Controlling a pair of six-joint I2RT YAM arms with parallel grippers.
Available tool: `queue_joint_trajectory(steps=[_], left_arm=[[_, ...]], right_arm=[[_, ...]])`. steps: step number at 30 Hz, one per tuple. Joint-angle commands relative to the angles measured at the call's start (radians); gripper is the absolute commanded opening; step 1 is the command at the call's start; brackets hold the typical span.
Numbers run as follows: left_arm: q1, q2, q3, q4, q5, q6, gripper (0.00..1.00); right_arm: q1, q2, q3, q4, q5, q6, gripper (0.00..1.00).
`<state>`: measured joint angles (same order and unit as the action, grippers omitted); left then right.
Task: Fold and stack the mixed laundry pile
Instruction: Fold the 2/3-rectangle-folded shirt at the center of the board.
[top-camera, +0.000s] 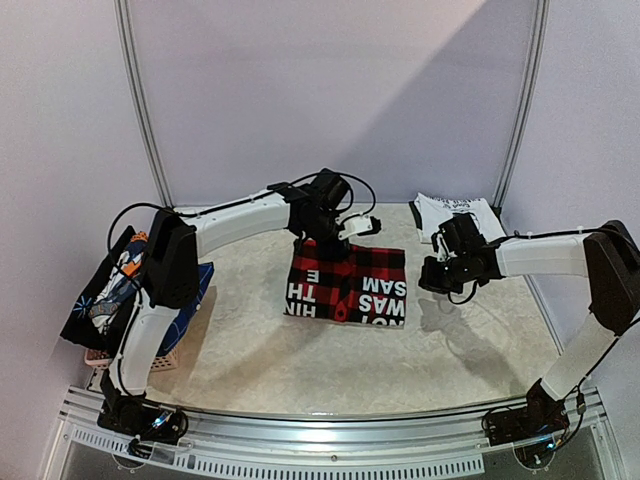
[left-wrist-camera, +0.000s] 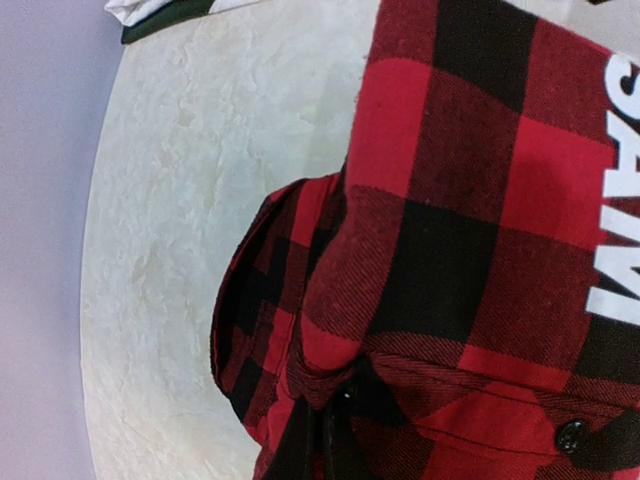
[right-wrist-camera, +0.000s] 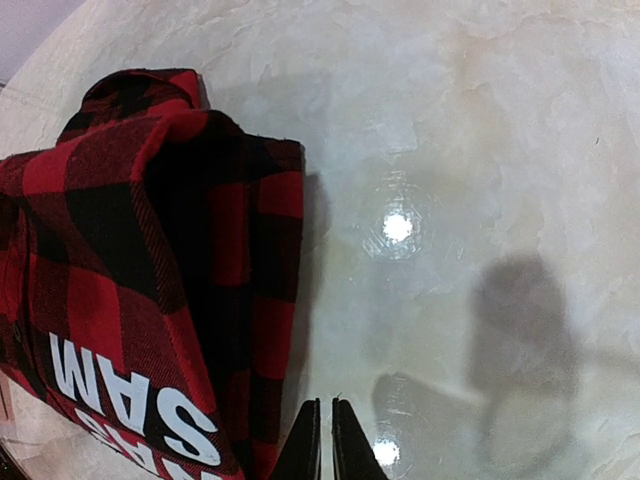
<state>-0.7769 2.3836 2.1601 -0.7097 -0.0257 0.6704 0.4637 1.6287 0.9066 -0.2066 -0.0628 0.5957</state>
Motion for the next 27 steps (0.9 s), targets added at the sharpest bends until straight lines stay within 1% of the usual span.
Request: queue_joint_trajectory(steps=[1,5,12,16,18,20,22,24,25,27], left_arm=[[0.038,0.035,-0.041,0.115,0.018,0.013,0.0],[0.052,0.042,-0.075,0.169,0.018,-0.001,0.0],[0.068,0.08,-0.084,0.233,0.018,-0.011,0.0],[0.07,0.09,-0.098,0.271,0.041,-0.008,0.05],[0.07,0.091,-0.101,0.282,0.031,-0.019,0.08],[0.073,0.084,-0.103,0.291,0.029,-0.045,0.17],[0.076,0.046,-0.134,0.325,-0.005,-0.075,0.33],[0.077,-0.004,-0.199,0.408,-0.018,-0.101,0.49],[0.077,-0.032,-0.234,0.443,-0.019,-0.113,0.54],[0.077,-0.083,-0.303,0.497,-0.021,-0.136,0.61]], right_arm=[[-0.006,-0.016,-0.014,0.021,-0.016,-0.014,0.05],[-0.006,-0.023,-0.021,0.029,-0.023,-0.011,0.06],[-0.005,-0.02,-0.022,0.038,-0.041,-0.008,0.06],[-0.005,-0.015,-0.021,0.046,-0.051,-0.004,0.06],[-0.004,-0.016,-0.02,0.046,-0.057,-0.001,0.06],[-0.004,-0.022,-0.02,0.047,-0.062,-0.001,0.06],[-0.005,-0.029,-0.02,0.048,-0.063,-0.001,0.06],[-0.004,-0.043,-0.017,0.048,-0.065,-0.003,0.06],[-0.005,-0.05,-0.015,0.049,-0.068,-0.005,0.07],[-0.004,-0.063,-0.009,0.052,-0.079,-0.008,0.07]])
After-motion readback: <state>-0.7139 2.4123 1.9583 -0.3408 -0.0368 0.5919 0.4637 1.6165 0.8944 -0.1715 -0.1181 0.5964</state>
